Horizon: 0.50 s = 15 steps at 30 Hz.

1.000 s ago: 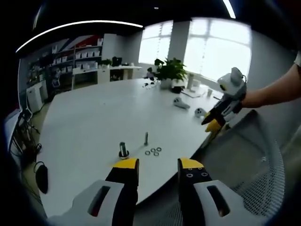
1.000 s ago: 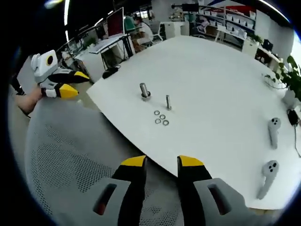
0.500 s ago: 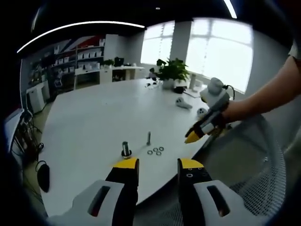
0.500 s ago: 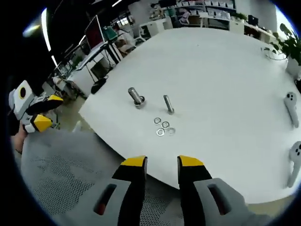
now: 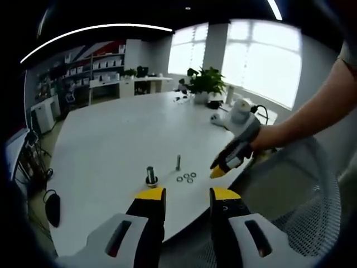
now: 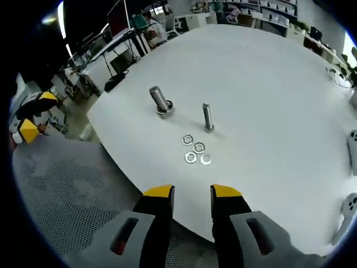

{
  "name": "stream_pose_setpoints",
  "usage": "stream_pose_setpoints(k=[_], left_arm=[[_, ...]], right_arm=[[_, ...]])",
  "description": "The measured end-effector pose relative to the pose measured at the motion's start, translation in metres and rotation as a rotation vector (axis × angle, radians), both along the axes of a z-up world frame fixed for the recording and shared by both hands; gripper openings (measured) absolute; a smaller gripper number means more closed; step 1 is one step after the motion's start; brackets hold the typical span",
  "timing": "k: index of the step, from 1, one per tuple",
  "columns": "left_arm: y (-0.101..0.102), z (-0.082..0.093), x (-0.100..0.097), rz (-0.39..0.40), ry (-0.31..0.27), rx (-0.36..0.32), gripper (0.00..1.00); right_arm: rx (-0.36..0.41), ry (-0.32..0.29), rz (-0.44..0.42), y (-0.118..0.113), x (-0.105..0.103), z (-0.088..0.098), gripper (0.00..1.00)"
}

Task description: Place the washer onto the threaded stud by aligning its center hole with the stud, sliding it down to the base, and recovering from edge contact or off-axis alignment until the washer reaches the visible bottom stop.

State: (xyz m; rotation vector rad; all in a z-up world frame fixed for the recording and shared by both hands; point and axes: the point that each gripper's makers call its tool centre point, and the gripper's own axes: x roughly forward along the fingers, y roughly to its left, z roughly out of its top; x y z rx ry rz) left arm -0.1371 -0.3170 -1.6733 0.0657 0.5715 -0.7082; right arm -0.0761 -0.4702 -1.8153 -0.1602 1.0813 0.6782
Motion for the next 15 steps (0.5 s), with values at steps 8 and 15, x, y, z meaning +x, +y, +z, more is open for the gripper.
stream_pose_setpoints(k=[8,15], left_arm=[[0.002,-0.001,0.0,0.008,0.004,0.003,0.29],[0.002,-0.004,0.0,0.009,0.013,0.013,0.28]], right_arm=[[-0.021,0.022,0.023,0.01,0.003,-0.007,0.28],[-0.027,0.015,0.016,0.01,0.011,-0.01,0.27]])
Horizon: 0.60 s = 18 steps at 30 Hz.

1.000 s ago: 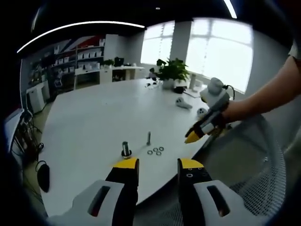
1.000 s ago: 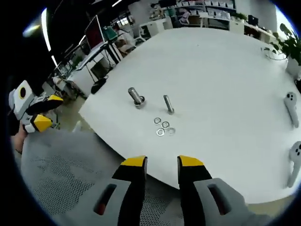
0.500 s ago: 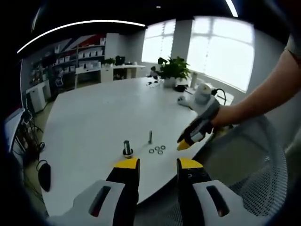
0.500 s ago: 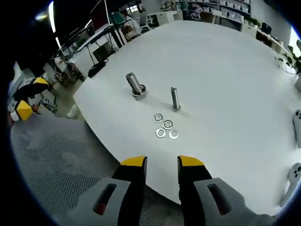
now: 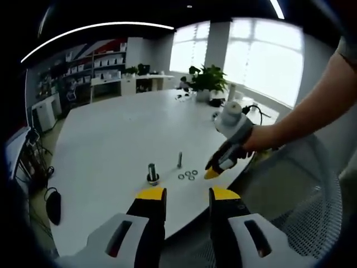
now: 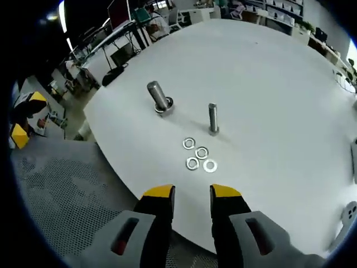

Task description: Place the washer onto the threaded stud by aligning its center hole with the stud, sliding it down to the base, and recovering from edge contact or off-axis alignment until the washer reaches the visible bottom stop.

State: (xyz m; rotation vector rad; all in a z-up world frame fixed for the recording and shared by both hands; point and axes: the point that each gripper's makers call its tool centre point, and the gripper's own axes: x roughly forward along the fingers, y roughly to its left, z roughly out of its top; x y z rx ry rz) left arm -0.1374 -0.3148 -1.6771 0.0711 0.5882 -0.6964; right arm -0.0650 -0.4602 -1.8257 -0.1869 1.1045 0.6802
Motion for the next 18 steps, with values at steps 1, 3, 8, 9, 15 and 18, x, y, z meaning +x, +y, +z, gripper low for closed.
stream_pose_setpoints(k=[1,3,8,9,15,18], left_arm=[[0.0,0.0,0.0,0.001,0.001,0.0,0.28],[0.0,0.0,0.0,0.002,0.002,0.0,0.28],[0.0,-0.001,-0.001,-0.001,0.01,0.005,0.27],[0.0,-0.002,-0.001,-0.001,0.011,0.006,0.27],[0.0,-0.001,0.0,-0.003,0.011,0.006,0.25],[0.002,-0.004,-0.001,0.004,0.021,0.014,0.25]], right_arm=[[-0.003,-0.002,0.003,0.001,0.0,-0.001,0.27],[-0.016,-0.015,0.016,0.002,-0.001,-0.002,0.26],[-0.039,-0.016,0.054,0.003,-0.005,-0.013,0.26],[-0.044,-0.008,0.063,0.004,-0.007,-0.016,0.26],[-0.036,0.008,0.077,0.014,-0.006,-0.027,0.24],[-0.039,-0.026,0.1,0.021,0.003,-0.025,0.22]])
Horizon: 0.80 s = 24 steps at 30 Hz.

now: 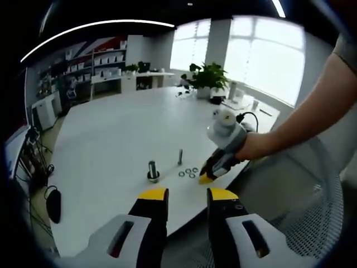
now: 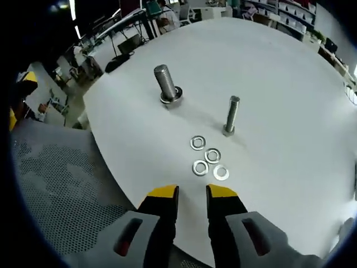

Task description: Place the washer onto the threaded stud by aligning its center hole with the stud, sliding it down to the base, and recovering from edge contact or off-axis alignment until the washer reaches the visible bottom stop.

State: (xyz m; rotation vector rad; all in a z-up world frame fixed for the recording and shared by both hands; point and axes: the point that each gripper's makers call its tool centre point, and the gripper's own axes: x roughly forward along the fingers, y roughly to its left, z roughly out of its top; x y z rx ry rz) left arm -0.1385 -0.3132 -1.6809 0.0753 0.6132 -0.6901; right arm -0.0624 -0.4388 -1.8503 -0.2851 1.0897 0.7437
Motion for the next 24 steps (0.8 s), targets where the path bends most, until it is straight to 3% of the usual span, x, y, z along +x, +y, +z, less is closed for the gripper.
stream_pose_setpoints(k=[4,12,17,24], left_arm=[[0.001,-0.001,0.001,0.009,0.001,0.002,0.25],[0.0,-0.003,0.001,0.001,0.012,0.012,0.25],[0.0,-0.003,0.001,-0.002,0.012,0.013,0.23],[-0.001,-0.005,-0.001,-0.003,0.02,0.018,0.23]], right_arm=[[-0.011,-0.012,0.031,0.006,0.009,-0.001,0.22],[-0.118,-0.115,0.244,0.012,0.01,-0.002,0.24],[-0.087,-0.101,0.266,0.014,0.012,-0.002,0.23],[-0.157,-0.059,0.318,0.017,0.013,-0.003,0.2]])
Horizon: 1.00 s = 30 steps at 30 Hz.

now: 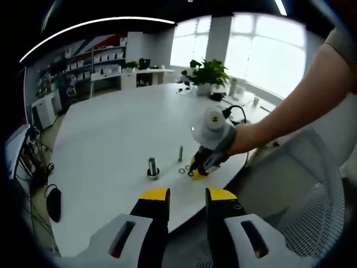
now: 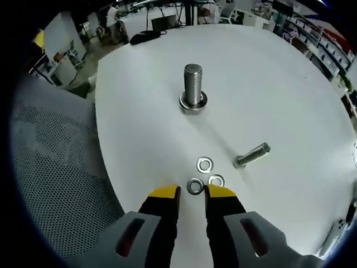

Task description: Place the washer onto the threaded stud by aligning its center hole with the stud, sliding it down to the base, and recovering from edge contact or off-axis alignment until the washer reaches the visible bottom stop.

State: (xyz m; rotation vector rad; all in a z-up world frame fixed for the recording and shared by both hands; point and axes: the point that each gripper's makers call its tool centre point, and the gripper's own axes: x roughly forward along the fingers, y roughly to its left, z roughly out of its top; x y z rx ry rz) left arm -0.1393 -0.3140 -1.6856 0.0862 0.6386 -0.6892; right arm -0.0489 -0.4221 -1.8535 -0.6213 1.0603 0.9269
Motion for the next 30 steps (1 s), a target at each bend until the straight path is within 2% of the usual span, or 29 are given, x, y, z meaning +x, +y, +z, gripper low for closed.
stream_pose_setpoints(k=[7,11,14,24,30], left_arm=[[-0.001,-0.0004,-0.0003,-0.006,0.003,0.002,0.23],[-0.0004,-0.0012,-0.0009,-0.007,0.006,0.003,0.23],[0.0004,-0.0006,-0.0003,-0.002,0.003,0.002,0.23],[-0.001,-0.0005,-0.0009,-0.014,0.005,0.002,0.22],[0.0001,0.0021,-0.0009,-0.008,-0.008,-0.009,0.21]], right_arm=[[-0.143,0.043,0.133,0.0028,-0.0029,-0.0021,0.17],[-0.196,0.067,0.119,0.0046,-0.0019,-0.0033,0.16],[-0.232,0.066,0.157,0.005,-0.0039,-0.0034,0.16],[-0.277,0.083,0.217,0.0043,-0.0043,-0.0038,0.16],[-0.315,0.099,0.169,0.005,-0.0029,-0.0045,0.16]])
